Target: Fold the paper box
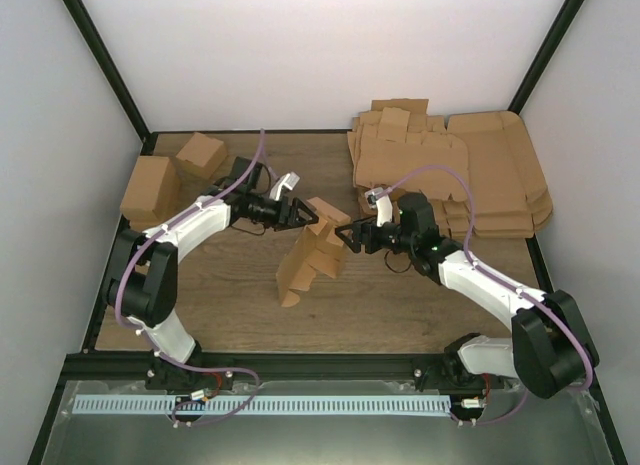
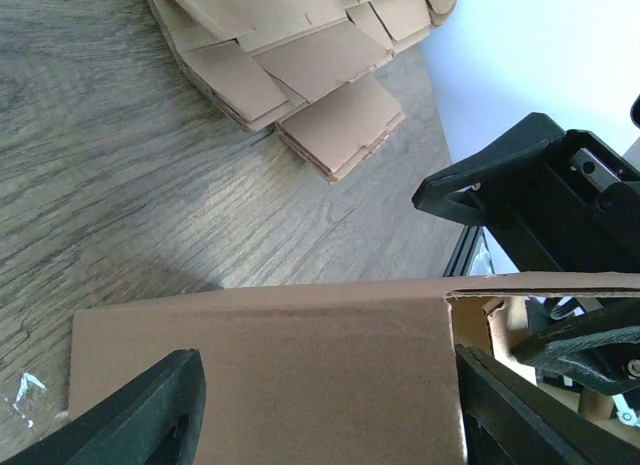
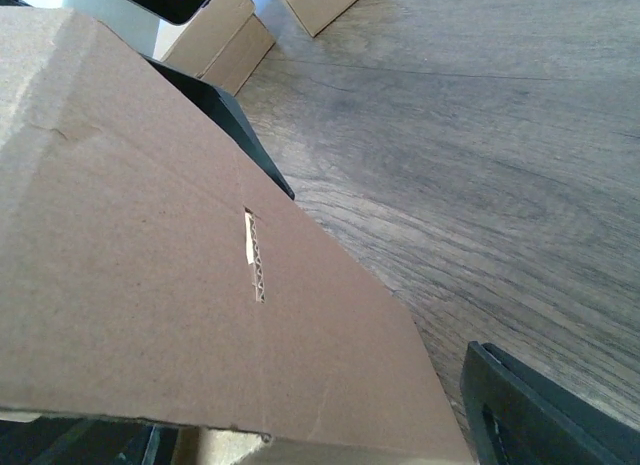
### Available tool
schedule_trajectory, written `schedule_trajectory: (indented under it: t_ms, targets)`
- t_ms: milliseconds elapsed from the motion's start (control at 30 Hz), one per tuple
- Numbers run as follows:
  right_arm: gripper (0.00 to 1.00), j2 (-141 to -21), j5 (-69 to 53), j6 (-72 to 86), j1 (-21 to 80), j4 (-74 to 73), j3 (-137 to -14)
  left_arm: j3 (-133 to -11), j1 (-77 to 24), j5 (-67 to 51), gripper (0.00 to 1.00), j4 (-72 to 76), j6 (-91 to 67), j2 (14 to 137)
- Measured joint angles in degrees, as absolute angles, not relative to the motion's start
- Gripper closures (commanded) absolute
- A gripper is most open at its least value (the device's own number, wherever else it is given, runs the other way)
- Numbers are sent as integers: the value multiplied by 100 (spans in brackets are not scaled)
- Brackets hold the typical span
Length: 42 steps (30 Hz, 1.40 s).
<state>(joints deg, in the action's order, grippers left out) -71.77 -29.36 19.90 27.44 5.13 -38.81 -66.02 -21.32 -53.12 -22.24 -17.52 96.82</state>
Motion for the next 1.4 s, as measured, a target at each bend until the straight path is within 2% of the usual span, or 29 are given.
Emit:
schedule_trajectory:
  t_ms: [933, 1167, 1400]
  targets:
    - [21, -5492, -2314, 1662, 2744, -316, -4018, -6632, -2132, -5308, 31, -2235, -1763, 9679]
    - [22, -6307, -2252, 1546, 2744, -650, -5398, -6635, -2132, -5321, 31, -2237, -1761, 9655]
    - [38, -7126, -2912, 1402, 2744, -993, -6020, -6635, -2132, -5319, 31, -2239, -1761, 9570]
